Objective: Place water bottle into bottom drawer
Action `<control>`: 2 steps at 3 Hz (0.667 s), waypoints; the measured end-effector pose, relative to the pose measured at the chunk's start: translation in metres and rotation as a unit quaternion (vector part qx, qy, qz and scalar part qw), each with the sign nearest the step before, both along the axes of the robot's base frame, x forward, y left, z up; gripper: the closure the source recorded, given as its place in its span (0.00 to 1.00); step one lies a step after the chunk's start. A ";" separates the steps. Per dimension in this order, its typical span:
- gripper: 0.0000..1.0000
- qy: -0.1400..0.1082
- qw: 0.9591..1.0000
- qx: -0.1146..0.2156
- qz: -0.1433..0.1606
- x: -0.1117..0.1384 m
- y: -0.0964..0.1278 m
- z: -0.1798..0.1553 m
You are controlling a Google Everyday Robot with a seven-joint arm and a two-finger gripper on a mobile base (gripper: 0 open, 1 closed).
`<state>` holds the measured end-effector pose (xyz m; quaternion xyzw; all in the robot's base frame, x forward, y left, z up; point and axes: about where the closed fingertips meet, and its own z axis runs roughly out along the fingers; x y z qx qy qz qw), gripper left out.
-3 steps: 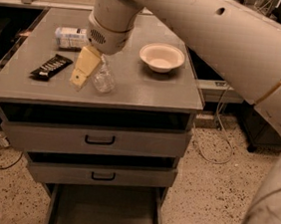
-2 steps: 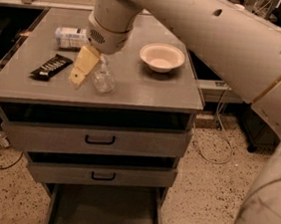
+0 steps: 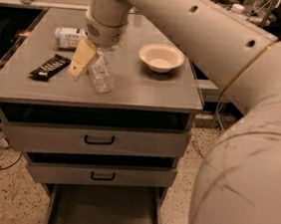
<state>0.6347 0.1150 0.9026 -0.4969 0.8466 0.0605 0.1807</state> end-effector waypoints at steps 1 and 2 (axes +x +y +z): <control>0.00 0.002 1.000 -0.014 -0.026 0.026 -0.004 -0.004; 0.00 0.017 0.999 -0.016 -0.046 0.046 -0.004 -0.017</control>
Offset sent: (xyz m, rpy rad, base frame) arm 0.0698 -0.0061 -0.0282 -0.0366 0.0680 -0.1429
